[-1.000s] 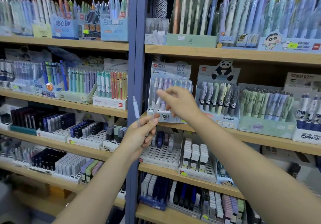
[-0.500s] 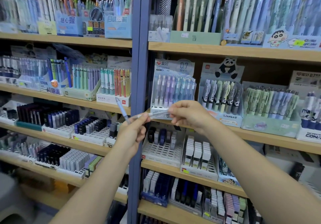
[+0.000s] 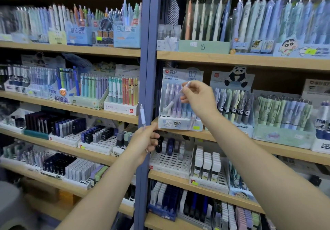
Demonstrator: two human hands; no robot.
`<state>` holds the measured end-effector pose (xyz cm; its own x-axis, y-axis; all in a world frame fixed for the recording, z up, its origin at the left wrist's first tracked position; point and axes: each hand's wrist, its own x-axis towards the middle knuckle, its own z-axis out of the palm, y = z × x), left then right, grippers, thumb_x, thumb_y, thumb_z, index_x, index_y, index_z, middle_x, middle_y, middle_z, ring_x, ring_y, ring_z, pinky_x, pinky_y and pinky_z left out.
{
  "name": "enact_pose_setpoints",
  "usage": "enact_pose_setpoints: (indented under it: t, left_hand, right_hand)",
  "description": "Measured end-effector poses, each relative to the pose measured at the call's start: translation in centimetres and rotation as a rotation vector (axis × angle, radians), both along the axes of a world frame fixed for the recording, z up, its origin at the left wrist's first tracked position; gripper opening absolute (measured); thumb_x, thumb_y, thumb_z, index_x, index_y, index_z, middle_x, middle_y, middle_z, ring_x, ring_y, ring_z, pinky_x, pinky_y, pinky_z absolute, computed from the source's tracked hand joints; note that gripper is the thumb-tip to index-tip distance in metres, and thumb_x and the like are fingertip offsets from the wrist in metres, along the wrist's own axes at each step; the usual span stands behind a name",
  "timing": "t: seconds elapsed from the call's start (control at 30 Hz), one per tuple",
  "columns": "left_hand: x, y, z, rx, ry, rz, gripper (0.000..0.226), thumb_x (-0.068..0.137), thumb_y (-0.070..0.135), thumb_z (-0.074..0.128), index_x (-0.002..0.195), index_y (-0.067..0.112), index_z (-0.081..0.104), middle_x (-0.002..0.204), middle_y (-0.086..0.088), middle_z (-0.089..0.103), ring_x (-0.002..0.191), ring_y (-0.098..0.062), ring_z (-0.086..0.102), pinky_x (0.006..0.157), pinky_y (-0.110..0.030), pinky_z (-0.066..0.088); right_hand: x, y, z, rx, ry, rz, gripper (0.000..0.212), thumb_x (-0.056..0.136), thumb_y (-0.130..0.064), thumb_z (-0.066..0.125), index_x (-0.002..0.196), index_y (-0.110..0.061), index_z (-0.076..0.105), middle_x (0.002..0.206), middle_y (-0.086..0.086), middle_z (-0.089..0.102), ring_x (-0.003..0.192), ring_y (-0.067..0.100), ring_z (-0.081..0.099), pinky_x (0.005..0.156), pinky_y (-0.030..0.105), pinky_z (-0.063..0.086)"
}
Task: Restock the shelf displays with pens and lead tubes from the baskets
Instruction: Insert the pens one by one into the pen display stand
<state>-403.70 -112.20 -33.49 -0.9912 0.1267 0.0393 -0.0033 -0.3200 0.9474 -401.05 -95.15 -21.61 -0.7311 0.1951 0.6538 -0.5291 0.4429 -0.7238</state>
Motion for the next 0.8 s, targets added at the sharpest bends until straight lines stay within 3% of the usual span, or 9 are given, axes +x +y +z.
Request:
enact_pose_setpoints:
  t: [0.13, 0.27, 0.37, 0.5, 0.6, 0.7, 0.8]
  left_hand:
    - [0.3, -0.2, -0.4, -0.081, 0.072, -0.004, 0.036, 0.103, 0.043, 0.05, 0.118, 0.012, 0.058, 0.089, -0.006, 0.056, 0.061, -0.012, 0.052, 0.046, -0.021, 0.032]
    - [0.5, -0.5, -0.3, -0.196, 0.169, 0.065, 0.028, 0.107, 0.034, 0.042, 0.112, 0.014, 0.061, 0.089, -0.001, 0.056, 0.064, -0.009, 0.055, 0.053, -0.021, 0.038]
    - [0.3, -0.5, 0.1, -0.143, 0.233, 0.121, 0.021, 0.106, 0.027, 0.048, 0.107, 0.018, 0.067, 0.091, 0.002, 0.065, 0.074, -0.01, 0.062, 0.058, -0.021, 0.044]
    - [0.0, 0.2, 0.6, -0.057, 0.24, 0.121, 0.018, 0.103, 0.026, 0.056, 0.11, 0.019, 0.07, 0.108, 0.001, 0.074, 0.103, -0.011, 0.068, 0.068, -0.024, 0.054]
    - [0.1, 0.3, 0.6, -0.029, 0.235, 0.112, 0.019, 0.103, 0.026, 0.055, 0.109, 0.019, 0.072, 0.108, 0.002, 0.074, 0.103, -0.01, 0.068, 0.069, -0.023, 0.055]
    - [0.1, 0.1, 0.4, -0.01, 0.235, 0.113, 0.018, 0.103, 0.026, 0.056, 0.108, 0.021, 0.072, 0.109, 0.003, 0.075, 0.103, -0.01, 0.069, 0.069, -0.024, 0.056]
    - [0.1, 0.1, 0.4, -0.025, 0.229, 0.113, 0.019, 0.103, 0.027, 0.056, 0.11, 0.02, 0.072, 0.111, 0.002, 0.074, 0.104, -0.012, 0.068, 0.069, -0.025, 0.056]
  right_hand:
    - [-1.0, -0.3, -0.4, 0.065, -0.041, 0.002, 0.016, 0.099, -0.007, 0.057, 0.091, -0.016, 0.066, 0.089, 0.0, 0.068, 0.074, 0.016, 0.069, 0.08, 0.041, 0.062]
    - [-1.7, -0.6, -0.1, 0.12, -0.032, -0.047, 0.022, 0.099, -0.011, 0.057, 0.081, -0.023, 0.063, 0.088, -0.003, 0.069, 0.076, 0.02, 0.071, 0.081, 0.047, 0.061]
    - [-1.9, -0.8, 0.4, 0.154, -0.02, -0.064, 0.011, 0.1, -0.014, 0.057, 0.099, -0.018, 0.066, 0.085, -0.001, 0.068, 0.078, 0.021, 0.071, 0.081, 0.047, 0.06]
    - [-2.0, -1.7, 0.5, 0.229, -0.006, -0.081, 0.03, 0.097, -0.01, 0.06, 0.123, -0.023, 0.052, 0.077, 0.004, 0.066, 0.078, 0.025, 0.069, 0.076, 0.042, 0.058]
    - [-2.3, -2.3, 0.1, 0.334, 0.04, -0.111, 0.024, 0.099, -0.011, 0.059, 0.116, -0.025, 0.048, 0.071, -0.001, 0.061, 0.07, 0.023, 0.066, 0.061, 0.032, 0.052]
    - [-2.9, -2.3, -0.2, 0.451, 0.11, -0.177, 0.027, 0.1, -0.018, 0.059, 0.126, -0.022, 0.056, 0.065, -0.008, 0.053, 0.058, 0.007, 0.052, 0.052, 0.014, 0.034]
    - [-3.4, -2.1, -0.5, 0.56, 0.091, -0.201, 0.034, 0.101, -0.022, 0.057, 0.135, -0.023, 0.058, 0.062, -0.012, 0.048, 0.057, 0.002, 0.047, 0.057, 0.022, 0.036]
